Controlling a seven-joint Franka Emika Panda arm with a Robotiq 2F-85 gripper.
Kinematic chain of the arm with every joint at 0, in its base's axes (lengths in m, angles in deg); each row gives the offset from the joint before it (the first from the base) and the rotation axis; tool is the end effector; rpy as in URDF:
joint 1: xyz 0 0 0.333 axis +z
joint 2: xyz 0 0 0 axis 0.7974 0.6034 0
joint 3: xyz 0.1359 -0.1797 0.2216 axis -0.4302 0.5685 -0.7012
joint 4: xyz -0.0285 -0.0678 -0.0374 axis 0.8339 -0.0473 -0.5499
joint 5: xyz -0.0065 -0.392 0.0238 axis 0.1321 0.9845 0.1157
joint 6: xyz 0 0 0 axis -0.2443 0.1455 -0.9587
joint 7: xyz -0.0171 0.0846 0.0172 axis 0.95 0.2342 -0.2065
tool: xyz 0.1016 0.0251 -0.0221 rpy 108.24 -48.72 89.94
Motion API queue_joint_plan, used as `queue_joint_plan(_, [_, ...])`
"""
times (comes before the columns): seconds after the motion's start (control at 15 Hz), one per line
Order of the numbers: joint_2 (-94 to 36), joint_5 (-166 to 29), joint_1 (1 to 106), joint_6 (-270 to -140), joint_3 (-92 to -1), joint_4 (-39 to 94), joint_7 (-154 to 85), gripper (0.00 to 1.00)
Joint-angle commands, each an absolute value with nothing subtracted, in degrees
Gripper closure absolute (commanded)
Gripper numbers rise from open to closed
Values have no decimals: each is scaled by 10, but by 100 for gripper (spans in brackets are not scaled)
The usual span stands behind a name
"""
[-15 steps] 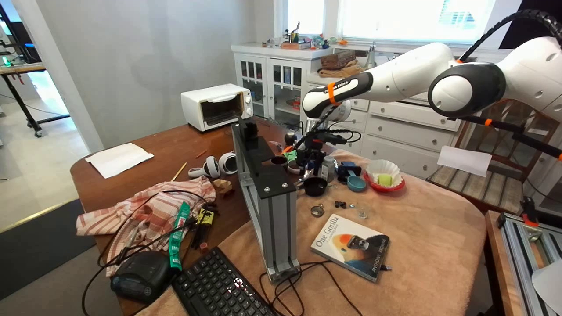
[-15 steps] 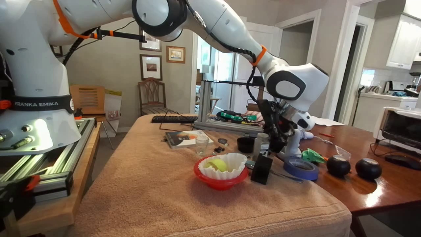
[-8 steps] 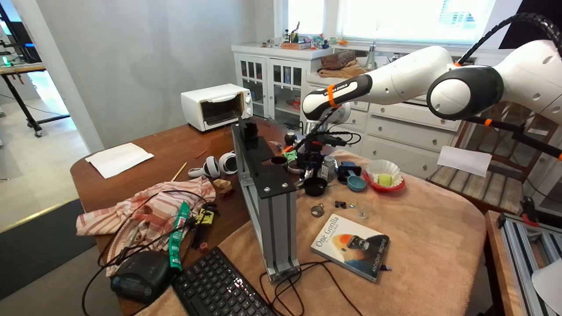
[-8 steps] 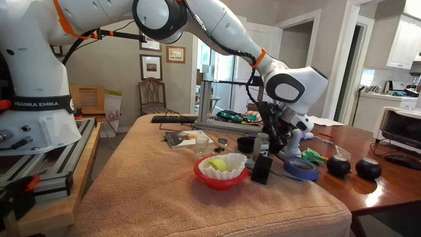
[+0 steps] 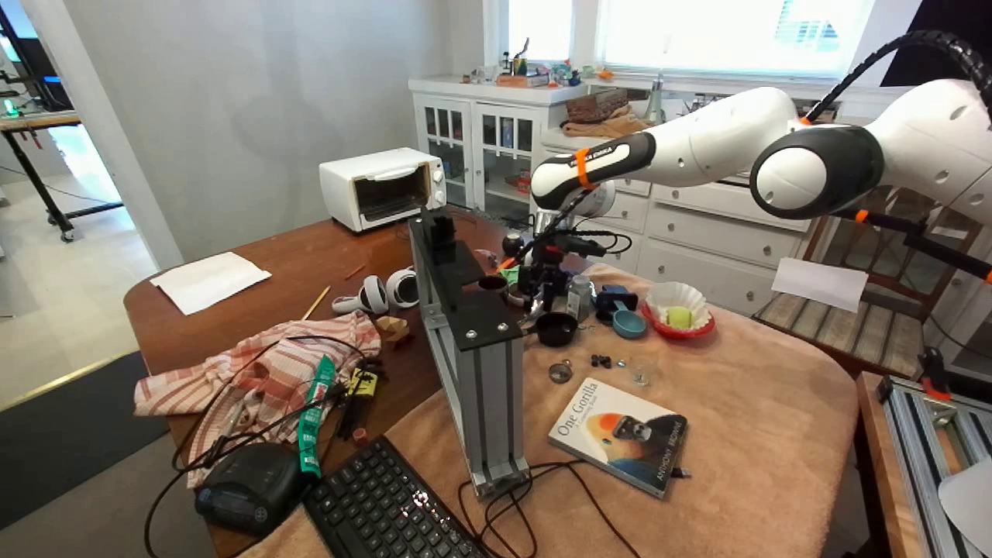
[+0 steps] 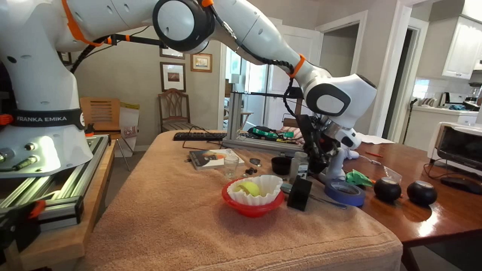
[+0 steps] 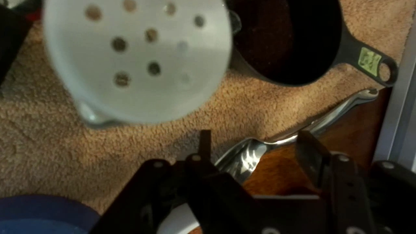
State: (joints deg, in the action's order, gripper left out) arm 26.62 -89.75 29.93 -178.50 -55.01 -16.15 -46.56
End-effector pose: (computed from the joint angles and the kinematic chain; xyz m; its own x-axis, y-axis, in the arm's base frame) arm 0.7230 -0.2421 0.1068 0.9292 -0.3128 -0.1966 -0.3657 -0.8543 -0.3693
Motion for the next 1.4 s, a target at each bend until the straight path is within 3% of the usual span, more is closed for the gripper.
queue_joint_plan(0.0, [299, -903, 300, -1777, -554, -207, -449, 33])
queue_joint_plan(1.07, [343, -904, 287, -1756, -562, -284, -407, 40])
queue_joint_plan(1.13, [345, -904, 287, -1754, -562, -287, -407, 43])
queue_joint_plan(1.2, [347, -904, 288, -1749, -563, -289, -408, 65])
queue_joint_plan(1.33, [350, -903, 288, -1741, -564, -293, -408, 69])
